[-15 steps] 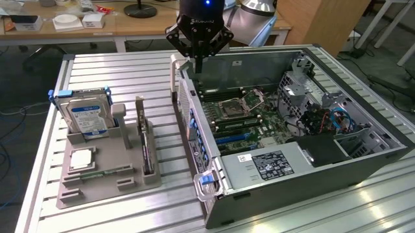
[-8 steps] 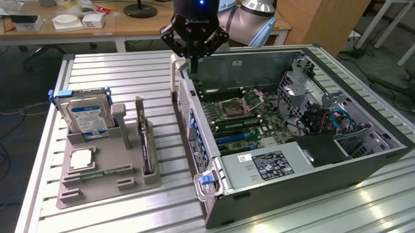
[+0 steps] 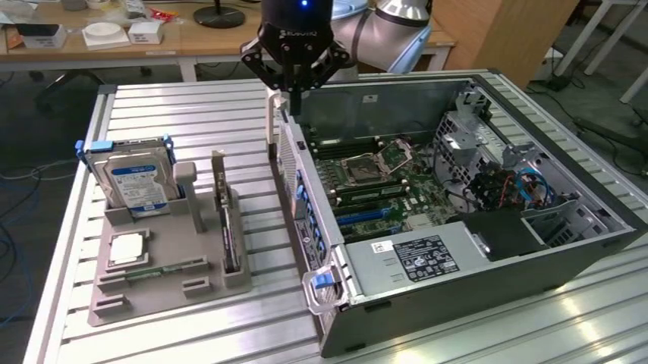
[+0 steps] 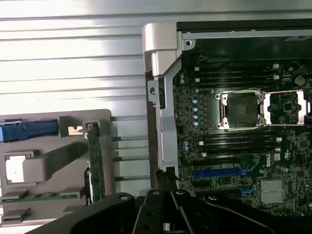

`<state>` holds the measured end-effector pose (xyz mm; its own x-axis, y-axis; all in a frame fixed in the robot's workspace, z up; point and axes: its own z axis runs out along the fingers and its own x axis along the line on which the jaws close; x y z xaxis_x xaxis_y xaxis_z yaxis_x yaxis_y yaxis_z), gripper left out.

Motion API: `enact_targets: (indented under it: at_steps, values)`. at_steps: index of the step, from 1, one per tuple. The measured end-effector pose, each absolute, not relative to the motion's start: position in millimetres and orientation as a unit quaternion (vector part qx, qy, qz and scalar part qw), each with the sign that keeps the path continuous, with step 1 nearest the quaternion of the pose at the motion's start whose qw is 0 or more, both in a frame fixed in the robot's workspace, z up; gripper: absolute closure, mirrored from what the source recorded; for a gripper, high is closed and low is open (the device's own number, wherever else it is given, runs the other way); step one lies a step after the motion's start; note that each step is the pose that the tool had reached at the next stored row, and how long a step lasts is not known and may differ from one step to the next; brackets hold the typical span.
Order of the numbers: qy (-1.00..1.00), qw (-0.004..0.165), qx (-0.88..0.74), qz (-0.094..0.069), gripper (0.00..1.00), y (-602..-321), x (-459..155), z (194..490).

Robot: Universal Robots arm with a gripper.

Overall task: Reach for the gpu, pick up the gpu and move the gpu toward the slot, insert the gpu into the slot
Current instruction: 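Reach for the gpu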

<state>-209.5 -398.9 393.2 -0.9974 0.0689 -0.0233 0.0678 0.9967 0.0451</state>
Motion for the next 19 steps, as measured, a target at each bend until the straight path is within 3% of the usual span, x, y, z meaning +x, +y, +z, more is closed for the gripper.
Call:
enact_targets:
  at_steps: [19]
  values:
    - [0.999,0.012,0.033,0.022,0.9,-398.9,-235.1,393.1]
